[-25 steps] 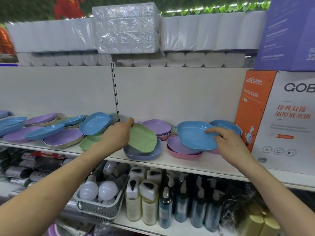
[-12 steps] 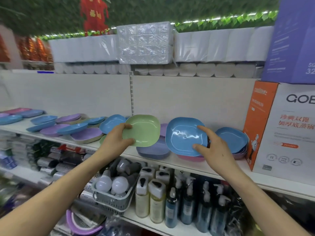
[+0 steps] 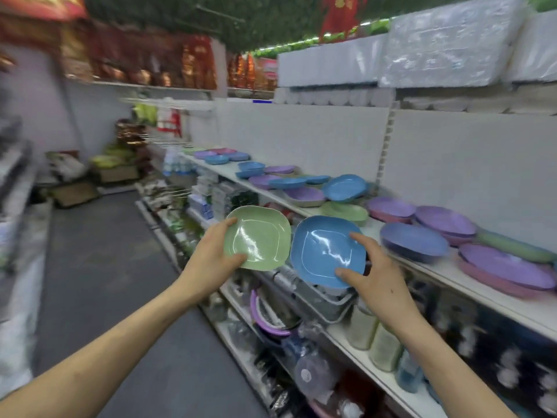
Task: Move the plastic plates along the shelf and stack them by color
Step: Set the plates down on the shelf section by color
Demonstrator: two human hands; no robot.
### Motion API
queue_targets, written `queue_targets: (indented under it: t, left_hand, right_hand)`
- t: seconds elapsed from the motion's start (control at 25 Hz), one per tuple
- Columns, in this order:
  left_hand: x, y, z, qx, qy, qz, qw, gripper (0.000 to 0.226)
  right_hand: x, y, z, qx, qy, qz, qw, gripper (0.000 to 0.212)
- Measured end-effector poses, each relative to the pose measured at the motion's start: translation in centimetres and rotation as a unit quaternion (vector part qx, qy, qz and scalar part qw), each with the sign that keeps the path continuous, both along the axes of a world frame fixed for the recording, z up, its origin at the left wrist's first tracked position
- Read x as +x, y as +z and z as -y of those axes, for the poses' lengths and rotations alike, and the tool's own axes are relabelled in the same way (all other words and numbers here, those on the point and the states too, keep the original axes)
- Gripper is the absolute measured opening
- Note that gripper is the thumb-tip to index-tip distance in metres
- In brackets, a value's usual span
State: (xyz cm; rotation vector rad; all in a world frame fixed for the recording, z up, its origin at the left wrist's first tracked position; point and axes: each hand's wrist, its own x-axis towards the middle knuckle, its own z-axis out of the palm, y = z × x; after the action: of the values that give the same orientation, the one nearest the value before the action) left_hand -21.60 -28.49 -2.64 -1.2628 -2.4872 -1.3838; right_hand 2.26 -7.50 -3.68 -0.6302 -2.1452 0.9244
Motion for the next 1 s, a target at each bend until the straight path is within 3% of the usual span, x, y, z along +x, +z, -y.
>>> queue_targets:
  t: [0.28,0.48,1.0]
  left_hand:
    - [-9.7,-0.4,10.9,0.013,0.118,0.006,0.993,0.077]
    - [-18.8,-0.9,16.4,0.016,0.179,0.018,0.984,0.076]
    - [-36.7,-4.2,18.7,0.014,0.264,0.073,0.962,0.077]
  right_hand:
    - [-16.2,1.3,5.8,-0.006,0.145,0.018,0.989,0.073]
    - [-28.0,2.1,9.4,-0.005,0.183,0.023,0.983,0.072]
    - [-51.2,0.3,9.8,-0.011,0.245,0.035,0.969,0.071]
